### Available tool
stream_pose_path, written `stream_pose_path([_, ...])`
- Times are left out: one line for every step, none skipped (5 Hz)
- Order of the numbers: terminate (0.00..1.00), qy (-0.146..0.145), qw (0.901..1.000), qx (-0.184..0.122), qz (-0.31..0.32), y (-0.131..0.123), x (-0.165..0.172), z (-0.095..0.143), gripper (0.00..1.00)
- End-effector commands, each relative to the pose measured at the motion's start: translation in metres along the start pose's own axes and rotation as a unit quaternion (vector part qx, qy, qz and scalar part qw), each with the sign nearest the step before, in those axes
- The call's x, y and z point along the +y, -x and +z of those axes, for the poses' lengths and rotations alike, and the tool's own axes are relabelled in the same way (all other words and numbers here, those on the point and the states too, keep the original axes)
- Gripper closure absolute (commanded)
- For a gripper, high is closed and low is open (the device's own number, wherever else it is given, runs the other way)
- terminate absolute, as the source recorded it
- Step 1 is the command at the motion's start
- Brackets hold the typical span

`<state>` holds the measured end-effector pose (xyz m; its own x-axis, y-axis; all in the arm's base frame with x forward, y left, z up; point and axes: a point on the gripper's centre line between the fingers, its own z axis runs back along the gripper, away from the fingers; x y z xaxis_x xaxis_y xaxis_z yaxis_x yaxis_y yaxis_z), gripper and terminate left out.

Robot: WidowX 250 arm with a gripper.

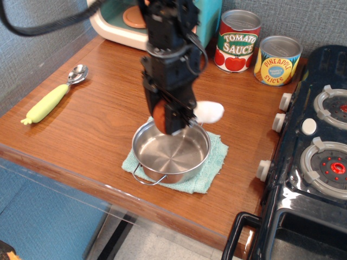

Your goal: Pick up mushroom and put it inside of the pot.

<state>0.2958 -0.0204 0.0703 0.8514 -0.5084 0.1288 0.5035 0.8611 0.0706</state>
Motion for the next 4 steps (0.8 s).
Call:
stream_pose_path([0.0, -0.01, 0.9997, -0.016, -0.013, -0.01, -0.013, 0.012, 0.0])
stream_pose_path([0.0, -0.02, 0.9997, -0.015, 0.0, -0.008, -0.01, 0.016, 0.0])
stream_pose_path([0.0, -0.028, 0.9993, -0.017, 0.018, -0.005, -0.005, 0.027, 0.0])
stream_pose_path([0.0, -0.029, 0.9981, -0.021, 0.05, 0.0, -0.002, 0.042, 0.0])
